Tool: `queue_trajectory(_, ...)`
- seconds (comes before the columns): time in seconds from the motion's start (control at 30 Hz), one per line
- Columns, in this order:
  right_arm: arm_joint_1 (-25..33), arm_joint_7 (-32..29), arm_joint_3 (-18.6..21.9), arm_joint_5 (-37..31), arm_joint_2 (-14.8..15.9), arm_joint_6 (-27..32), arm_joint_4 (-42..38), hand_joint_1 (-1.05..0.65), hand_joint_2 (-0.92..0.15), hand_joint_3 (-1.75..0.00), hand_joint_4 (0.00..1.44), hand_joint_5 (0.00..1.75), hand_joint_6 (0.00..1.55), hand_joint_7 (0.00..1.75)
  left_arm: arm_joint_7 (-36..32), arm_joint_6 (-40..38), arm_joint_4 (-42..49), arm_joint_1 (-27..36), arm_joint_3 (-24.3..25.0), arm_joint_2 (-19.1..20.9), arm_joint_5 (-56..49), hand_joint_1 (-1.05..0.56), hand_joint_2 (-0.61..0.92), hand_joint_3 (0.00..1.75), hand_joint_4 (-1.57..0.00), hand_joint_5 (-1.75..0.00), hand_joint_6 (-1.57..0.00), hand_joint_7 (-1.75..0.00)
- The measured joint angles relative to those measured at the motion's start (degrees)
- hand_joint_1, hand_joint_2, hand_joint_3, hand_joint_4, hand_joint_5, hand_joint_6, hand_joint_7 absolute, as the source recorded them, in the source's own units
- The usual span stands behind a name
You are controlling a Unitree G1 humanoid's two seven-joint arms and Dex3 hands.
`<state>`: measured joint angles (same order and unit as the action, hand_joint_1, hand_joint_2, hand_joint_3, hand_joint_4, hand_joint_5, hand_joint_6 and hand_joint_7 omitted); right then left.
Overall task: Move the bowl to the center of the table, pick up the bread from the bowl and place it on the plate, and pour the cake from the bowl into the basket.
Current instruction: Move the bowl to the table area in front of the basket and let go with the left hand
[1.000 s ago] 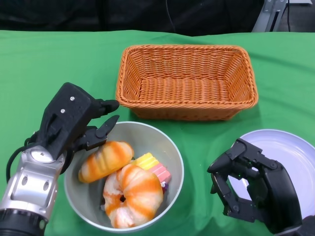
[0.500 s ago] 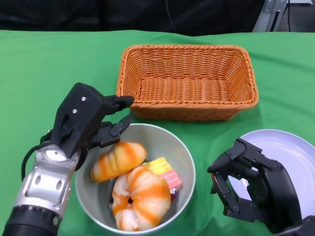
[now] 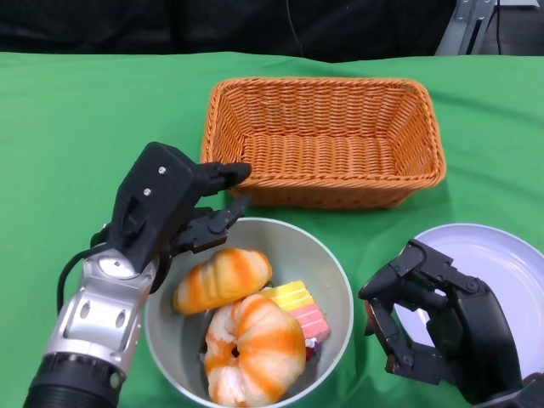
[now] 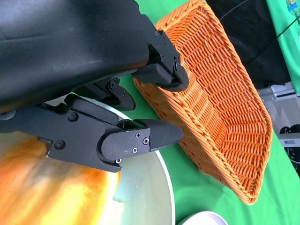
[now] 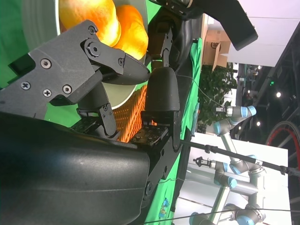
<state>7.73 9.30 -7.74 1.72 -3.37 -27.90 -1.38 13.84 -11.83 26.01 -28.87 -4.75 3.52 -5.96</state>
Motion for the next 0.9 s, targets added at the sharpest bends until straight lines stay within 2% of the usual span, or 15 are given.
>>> queue_trajectory(0.53, 0.2, -0.1, 0.0, 0.0, -0.1, 0.0, 0.0, -0.14, -0.55, -0.98, 0.68, 1.65, 0.62, 1.33, 0.1, 2.3, 0.0, 0.0, -1.8, -0.2, 0.0, -0.56, 0.92, 0.55, -0.69, -0.03, -0.46, -0.01)
queue_trajectory(0.9, 0.3, 0.0, 0.0, -0.1, 0.2, 0.0, 0.0, -0.16, -0.53, -0.98, 0.68, 1.64, 0.62, 1.35, 0.0, 6.7, -0.1, 0.0, 1.1, 3.4, 0.1, -0.57, 0.92, 0.51, -0.72, -0.04, -0.47, -0.01)
